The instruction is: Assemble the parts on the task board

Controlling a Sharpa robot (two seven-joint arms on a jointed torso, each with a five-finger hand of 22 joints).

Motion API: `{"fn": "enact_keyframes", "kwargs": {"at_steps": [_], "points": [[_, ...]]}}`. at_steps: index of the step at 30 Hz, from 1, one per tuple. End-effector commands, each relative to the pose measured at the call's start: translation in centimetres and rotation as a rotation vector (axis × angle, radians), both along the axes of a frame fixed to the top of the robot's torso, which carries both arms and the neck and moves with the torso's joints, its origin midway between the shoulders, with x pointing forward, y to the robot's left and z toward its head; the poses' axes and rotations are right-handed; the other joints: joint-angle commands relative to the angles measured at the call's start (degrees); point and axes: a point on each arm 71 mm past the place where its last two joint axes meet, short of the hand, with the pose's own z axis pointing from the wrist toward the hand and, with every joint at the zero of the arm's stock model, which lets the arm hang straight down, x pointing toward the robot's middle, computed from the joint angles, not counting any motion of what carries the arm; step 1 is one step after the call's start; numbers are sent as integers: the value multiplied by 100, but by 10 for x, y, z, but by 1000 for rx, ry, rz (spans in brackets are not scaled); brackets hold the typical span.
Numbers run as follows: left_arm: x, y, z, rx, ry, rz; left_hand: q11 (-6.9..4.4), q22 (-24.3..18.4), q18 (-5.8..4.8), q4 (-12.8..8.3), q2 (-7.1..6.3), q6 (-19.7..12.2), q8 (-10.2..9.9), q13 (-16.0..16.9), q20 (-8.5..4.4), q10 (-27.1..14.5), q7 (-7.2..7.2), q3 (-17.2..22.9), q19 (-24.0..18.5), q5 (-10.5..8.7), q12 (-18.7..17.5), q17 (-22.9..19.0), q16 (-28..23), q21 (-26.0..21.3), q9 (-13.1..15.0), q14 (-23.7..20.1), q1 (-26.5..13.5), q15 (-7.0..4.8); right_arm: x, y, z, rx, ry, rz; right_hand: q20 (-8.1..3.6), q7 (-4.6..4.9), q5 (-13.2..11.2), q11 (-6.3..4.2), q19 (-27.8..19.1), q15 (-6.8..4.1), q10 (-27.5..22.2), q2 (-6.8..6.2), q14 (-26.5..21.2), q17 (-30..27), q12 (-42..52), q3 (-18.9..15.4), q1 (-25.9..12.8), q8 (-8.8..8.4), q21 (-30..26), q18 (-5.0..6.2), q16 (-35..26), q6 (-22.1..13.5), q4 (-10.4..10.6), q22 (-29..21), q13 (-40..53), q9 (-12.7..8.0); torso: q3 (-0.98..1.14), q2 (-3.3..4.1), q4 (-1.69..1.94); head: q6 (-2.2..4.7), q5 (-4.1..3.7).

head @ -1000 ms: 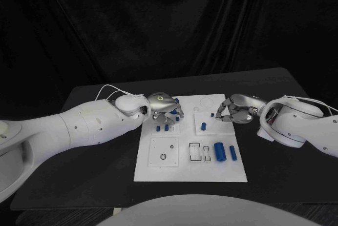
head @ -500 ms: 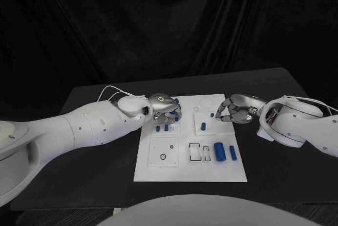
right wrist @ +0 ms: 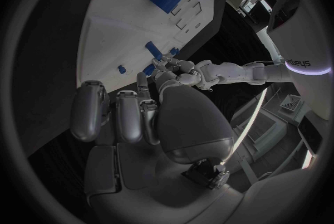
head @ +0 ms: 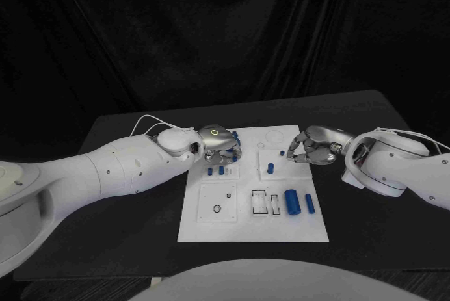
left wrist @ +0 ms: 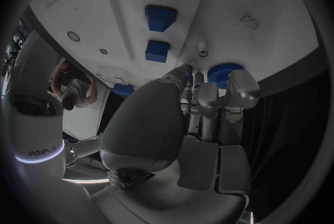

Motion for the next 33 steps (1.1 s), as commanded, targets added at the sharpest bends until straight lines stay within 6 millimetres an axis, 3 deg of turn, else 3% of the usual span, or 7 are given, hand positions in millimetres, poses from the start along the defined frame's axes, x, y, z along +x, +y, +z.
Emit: {"fn": "enact_keyframes", "kwargs": {"at_steps": [1, 11, 20, 24, 25, 29, 33], "points": [[-2, -3, -2, 5, 5, -11, -5, 701, -53, -2, -28, 91, 20, -22, 5, 98, 0, 70, 43, 10, -48, -21, 13, 28, 0, 41, -76, 2, -1, 0, -1, -4, 6, -2, -24, 4, 25, -21, 73, -38, 485, -2, 273, -5, -32, 30, 42, -8, -18, -7, -32, 54, -1, 981, 1296, 7, 0, 1, 0, 1, 2], [-3, -8, -3, -7, 0, -29, -37, 710, -61, -40, -55, 284, 103, -52, 0, 383, 25, 179, 68, -2, -77, -31, 28, 55, 35, 60, -115, 1, -1, 0, -2, -5, 9, -3, -25, -1, 28, -25, 73, -41, 484, 1, 272, -9, -33, 43, 52, -5, -20, -6, -34, 63, -15, 980, 1294, 11, 0, 1, 0, 1, 12], [-3, -8, -2, -47, -45, -34, 8, 807, -129, -358, -1, 956, 426, 10, -24, 1212, 181, 310, 286, 93, 54, 83, 151, 450, 227, 252, 8, 6, -2, -1, -2, -6, 11, -4, -26, -4, 28, -28, 71, -43, 484, 0, 272, -8, -33, 49, 60, -3, -28, -5, -33, 68, -24, 978, 1295, 13, 1, 0, 0, 1, 8], [-2, -4, 0, -64, -70, -24, 13, 814, -134, -408, -14, 940, 389, -15, -34, 1230, 186, 317, 316, -63, -19, 25, 112, 492, 226, 265, 12, 0, -2, -1, -2, -6, 12, -5, -26, -4, 28, -28, 71, -43, 484, 0, 272, -8, -33, 49, 60, -3, -28, -5, -33, 68, -24, 978, 1295, 13, 1, 1, -1, 1, 12], [-2, -2, 1, -69, -77, -23, 7, 825, -143, -432, -14, 857, 303, -33, -42, 1268, 182, 329, 347, -258, -69, 6, 94, 544, 198, 291, 26, -13, -2, -1, -2, -6, 12, -5, -26, -4, 28, -28, 71, -43, 484, 0, 272, -8, -33, 49, 60, -3, -28, -5, -33, 68, -24, 978, 1295, 13, 0, 1, 0, 1, 9], [-5, 4, 3, -88, -93, -24, 8, 846, -160, -406, -4, 932, 282, -55, -51, 1382, 188, 310, 401, -497, -133, -22, 67, 635, 202, 339, -6, -23, -2, -2, -3, -7, 13, -6, -28, -5, 27, -29, 72, -44, 484, -3, 271, -17, -33, 54, 66, 0, -22, -6, -39, 74, -33, 980, 1295, 15, -1, -1, 1, 1, 0], [-8, 9, 8, -111, -110, -34, -4, 855, -167, -376, -14, 959, 262, -79, -54, 1420, 175, 294, 425, -577, -199, -53, 39, 672, 202, 359, -22, -31, -2, -2, -3, -9, 15, -6, -28, -5, 26, -30, 69, -45, 482, -4, 271, -17, -35, 55, 66, 0, -36, -3, -39, 75, -35, 976, 1291, 16, -3, -3, 2, 1, 5]]}}
